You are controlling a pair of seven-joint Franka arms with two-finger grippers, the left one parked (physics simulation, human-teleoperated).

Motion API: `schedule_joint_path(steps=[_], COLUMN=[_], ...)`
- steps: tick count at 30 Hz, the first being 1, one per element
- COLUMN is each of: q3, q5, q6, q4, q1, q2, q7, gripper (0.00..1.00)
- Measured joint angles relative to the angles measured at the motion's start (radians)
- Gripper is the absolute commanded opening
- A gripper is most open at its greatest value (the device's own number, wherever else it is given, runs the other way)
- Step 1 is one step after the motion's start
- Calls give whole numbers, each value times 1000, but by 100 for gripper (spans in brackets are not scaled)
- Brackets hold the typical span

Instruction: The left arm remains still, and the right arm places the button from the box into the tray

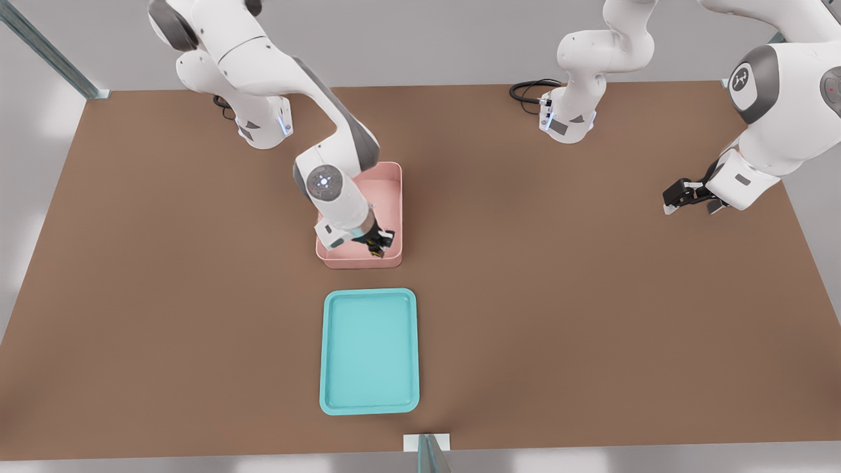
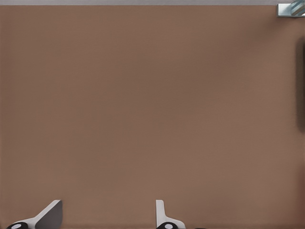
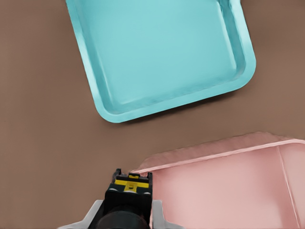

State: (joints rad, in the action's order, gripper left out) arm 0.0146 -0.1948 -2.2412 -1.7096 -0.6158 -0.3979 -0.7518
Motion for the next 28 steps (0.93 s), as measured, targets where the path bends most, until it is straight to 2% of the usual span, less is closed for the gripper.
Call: schedule_joint_path(steps=[1,4,7,8,9,10,11,13,15,18,20,21,28], q3=[-3,-71,-105,-107,-107,-106,-105,-103,-103,-110,-109,-106,-107], q5=[15,47,61,63,65,67,69,73,79,122,177,205,288], q6=[21,60,42,31,22,16,16,45,145,390,526,580,804], q4=[115,360,462,469,471,470,461,454,453,435,328,299,325], q1=[3,6,44,48,49,48,48,60,147,297,360,380,394], q2=[-77,-289,-416,-435,-444,-449,-444,-402,-306,-78,120,177,200], q7=[20,94,174,198,219,238,256,292,351,453,512,540,680], gripper=[44,44,44,61,87,100,100,100,100,100,100,100,100])
